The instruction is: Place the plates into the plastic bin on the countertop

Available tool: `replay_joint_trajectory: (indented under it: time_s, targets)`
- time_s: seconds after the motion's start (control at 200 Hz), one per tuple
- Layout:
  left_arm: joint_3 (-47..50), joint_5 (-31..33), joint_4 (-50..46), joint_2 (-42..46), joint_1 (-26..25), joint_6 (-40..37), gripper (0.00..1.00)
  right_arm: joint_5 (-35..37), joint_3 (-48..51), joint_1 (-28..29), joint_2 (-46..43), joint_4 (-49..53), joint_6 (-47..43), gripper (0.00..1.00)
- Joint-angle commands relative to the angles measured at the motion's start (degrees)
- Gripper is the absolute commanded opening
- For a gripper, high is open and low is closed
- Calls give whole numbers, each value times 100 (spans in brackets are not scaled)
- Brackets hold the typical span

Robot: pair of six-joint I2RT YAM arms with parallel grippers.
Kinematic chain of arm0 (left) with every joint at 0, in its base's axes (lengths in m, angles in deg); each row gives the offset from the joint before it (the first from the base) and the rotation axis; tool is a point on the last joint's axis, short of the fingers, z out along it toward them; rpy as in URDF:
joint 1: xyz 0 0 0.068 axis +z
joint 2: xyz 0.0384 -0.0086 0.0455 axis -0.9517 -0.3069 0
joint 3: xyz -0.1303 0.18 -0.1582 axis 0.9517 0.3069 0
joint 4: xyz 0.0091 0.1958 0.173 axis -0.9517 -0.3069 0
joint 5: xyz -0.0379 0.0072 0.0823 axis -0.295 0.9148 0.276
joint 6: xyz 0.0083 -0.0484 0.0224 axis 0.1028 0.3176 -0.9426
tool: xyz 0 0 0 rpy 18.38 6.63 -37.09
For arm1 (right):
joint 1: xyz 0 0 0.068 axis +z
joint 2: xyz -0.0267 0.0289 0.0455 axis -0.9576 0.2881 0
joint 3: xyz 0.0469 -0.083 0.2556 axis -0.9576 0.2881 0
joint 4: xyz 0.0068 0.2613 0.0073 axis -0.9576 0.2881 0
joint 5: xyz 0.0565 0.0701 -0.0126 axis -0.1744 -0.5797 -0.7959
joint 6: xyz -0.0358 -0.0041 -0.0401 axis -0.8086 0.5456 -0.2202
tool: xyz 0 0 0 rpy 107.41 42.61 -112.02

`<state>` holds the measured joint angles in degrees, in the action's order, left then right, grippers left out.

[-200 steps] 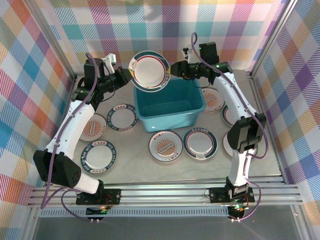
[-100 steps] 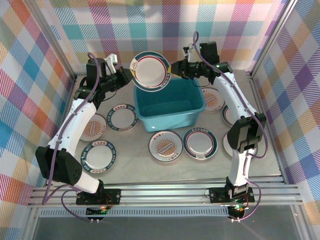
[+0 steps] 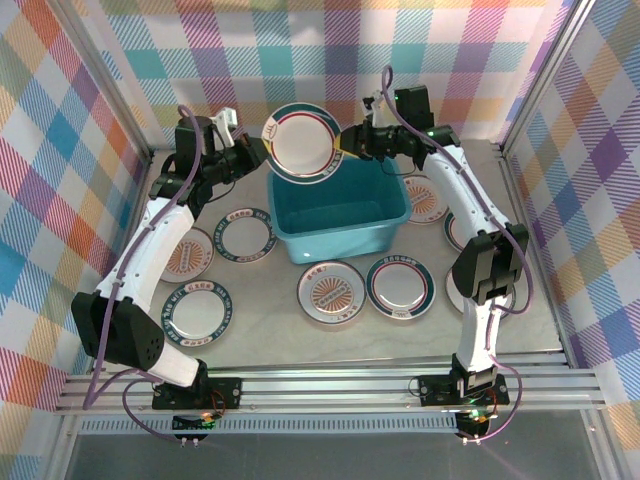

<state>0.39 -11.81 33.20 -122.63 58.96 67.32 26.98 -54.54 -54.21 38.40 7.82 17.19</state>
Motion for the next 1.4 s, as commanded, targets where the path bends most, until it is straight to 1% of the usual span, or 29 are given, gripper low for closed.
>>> replay_joint_trajectory:
  time_s: [0.0, 0.05, 0.15, 0.215, 0.27, 0.365, 0.4, 0.445, 0.495, 0.57, 0.71, 0.9, 0.995, 1.12, 1.27, 1.395]
  targets:
    - [0, -107, 345, 107, -98, -12, 0, -107, 88, 71, -27, -137, -23, 10]
    - [12, -76, 325, 116, -103, -38, 0, -90, 126, 72, -54, -159, -17, 6]
    - [46, 42, 241, 151, -120, -121, 0, -66, 156, 69, -81, -151, -17, 3]
    - [51, 144, 130, 185, -116, -198, 10, -32, 172, 72, -98, -139, -17, 3]
    - [45, 270, 36, 233, -116, -302, 18, 11, 179, 69, -122, -133, -35, 1]
    - [-30, 483, -416, 330, -92, -531, 28, 120, 181, 71, -158, -73, -82, 0]
    - [-42, 504, -484, 361, -66, -580, 36, 141, 183, 72, -167, -56, -98, 0]
    - [-31, 534, -536, 416, -19, -617, 48, 182, 167, 66, -169, -16, -110, 0]
    - [-10, 577, -604, 465, 39, -636, 56, 209, 145, 59, -163, 38, -130, 0]
    - [8, 640, -729, 532, 157, -671, 63, 284, 118, 55, -152, 157, -183, 0]
    - [29, 761, -1015, 666, 435, -818, 69, 527, 73, 32, -125, 576, -521, 0]
    - [292, 545, -1194, 703, 892, -859, 70, 866, -29, 24, 39, 1405, -1143, 0]
    - [512, 261, -1185, 599, 1037, -813, 66, 1025, -83, 24, 148, 1741, -1424, 0]
    - [678, 50, -1219, 389, 1053, -839, 58, 1287, -121, 27, 290, 1908, -1561, 0]
    - [804, -96, -1177, 197, 1053, -830, 56, 1274, -194, 37, 529, 2052, -1603, 0]
    - [842, -190, -1170, 33, 1053, -843, 51, 1383, -265, 38, 701, 2148, -1648, 0]
